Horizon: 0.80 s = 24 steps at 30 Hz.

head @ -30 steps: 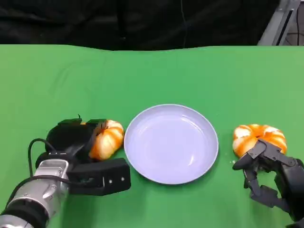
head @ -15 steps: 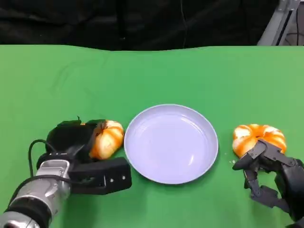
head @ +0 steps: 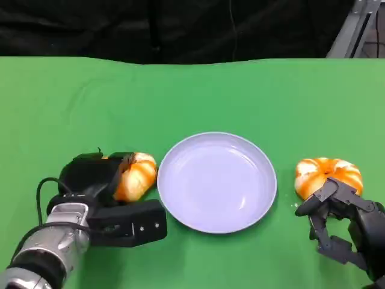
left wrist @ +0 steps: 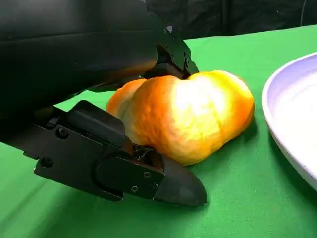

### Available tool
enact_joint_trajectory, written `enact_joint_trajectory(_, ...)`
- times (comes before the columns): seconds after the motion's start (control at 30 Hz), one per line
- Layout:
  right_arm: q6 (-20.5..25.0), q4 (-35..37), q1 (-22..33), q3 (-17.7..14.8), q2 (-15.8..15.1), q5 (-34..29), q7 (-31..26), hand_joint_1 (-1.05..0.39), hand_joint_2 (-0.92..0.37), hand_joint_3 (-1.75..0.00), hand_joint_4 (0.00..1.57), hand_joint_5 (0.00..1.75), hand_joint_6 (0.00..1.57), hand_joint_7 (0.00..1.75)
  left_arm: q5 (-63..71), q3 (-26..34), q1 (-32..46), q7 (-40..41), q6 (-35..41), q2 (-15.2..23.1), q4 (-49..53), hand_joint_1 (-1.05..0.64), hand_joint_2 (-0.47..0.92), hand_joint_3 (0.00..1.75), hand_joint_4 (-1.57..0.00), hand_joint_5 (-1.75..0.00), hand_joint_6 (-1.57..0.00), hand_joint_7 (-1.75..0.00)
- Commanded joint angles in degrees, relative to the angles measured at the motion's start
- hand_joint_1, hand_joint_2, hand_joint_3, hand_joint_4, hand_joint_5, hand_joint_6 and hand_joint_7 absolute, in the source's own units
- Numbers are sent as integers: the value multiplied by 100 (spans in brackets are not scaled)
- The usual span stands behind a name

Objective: Grasp the bread from the table and place it into the plate.

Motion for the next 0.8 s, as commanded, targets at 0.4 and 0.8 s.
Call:
enact_joint_trajectory(0.4, 54, -177, 106, -52, -59, 63, -15, -17, -68, -92, 78, 175, 71, 153, -374, 124, 132, 583, -466, -51, 390, -3, 83, 2, -105, -12, -90, -7)
enact_joint_trajectory(0.8, 55, -183, 104, -57, -57, 79, -12, -17, -67, -93, 77, 175, 70, 153, -604, 240, 79, 1198, -684, -117, 602, 2, 92, 12, -76, -174, -57, -174)
